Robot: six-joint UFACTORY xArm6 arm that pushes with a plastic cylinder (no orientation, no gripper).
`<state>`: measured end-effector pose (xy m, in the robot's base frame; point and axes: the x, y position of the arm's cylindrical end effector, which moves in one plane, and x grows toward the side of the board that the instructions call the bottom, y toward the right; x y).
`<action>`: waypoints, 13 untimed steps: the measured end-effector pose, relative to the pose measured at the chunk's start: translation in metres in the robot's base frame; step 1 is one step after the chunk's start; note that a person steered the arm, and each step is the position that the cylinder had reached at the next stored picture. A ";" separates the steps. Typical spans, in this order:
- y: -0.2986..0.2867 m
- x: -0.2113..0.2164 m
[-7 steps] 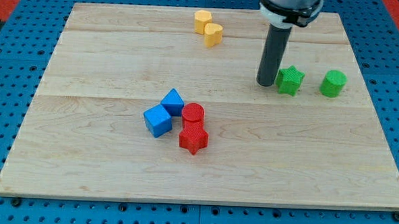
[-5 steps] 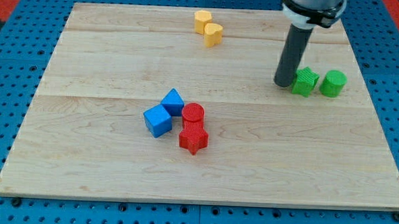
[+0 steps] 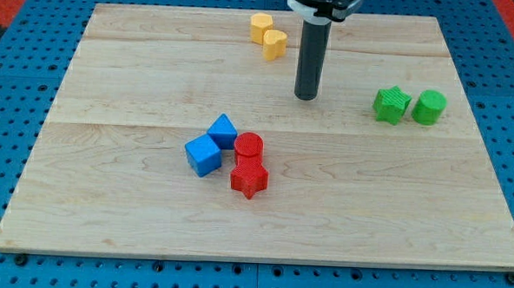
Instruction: Push the yellow heart into the yellow hexagon
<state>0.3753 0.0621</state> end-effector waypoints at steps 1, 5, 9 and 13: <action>-0.023 -0.062; -0.045 -0.087; -0.031 -0.026; -0.086 0.005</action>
<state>0.3798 -0.0241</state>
